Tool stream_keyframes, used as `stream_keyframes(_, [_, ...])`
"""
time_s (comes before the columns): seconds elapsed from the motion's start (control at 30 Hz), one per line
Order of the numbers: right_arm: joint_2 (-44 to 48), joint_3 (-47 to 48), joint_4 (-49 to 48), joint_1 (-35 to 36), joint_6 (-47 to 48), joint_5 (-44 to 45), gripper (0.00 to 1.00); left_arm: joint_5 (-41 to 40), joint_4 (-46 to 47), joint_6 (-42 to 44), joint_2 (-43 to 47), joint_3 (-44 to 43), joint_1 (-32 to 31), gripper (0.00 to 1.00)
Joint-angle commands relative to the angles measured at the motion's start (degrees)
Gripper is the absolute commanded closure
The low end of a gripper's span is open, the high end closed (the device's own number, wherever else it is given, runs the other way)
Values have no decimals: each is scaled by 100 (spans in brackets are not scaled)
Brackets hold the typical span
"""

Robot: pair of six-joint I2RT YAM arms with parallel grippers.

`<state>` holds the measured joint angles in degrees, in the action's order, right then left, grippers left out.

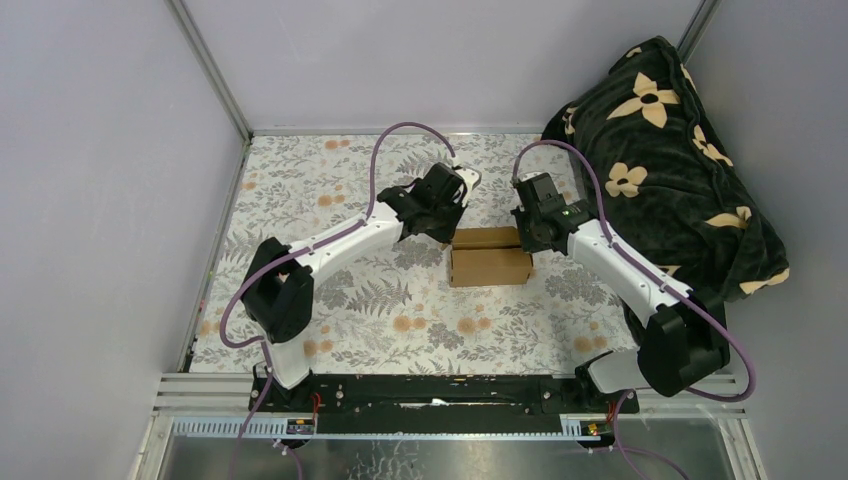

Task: Fold the paper box
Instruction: Close the paper box at the center of the board.

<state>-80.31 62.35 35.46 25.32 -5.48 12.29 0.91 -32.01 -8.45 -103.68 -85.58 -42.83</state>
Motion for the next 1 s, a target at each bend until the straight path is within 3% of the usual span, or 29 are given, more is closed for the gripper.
stream_keyframes(0.0, [199, -82, -145, -45, -64, -167, 100, -70, -183, -182, -65, -255, -56, 82])
stream_keyframes(0.97, [315, -330, -306, -47, -387, -256, 100, -583, -873, -1184, -723, -1129, -685, 82])
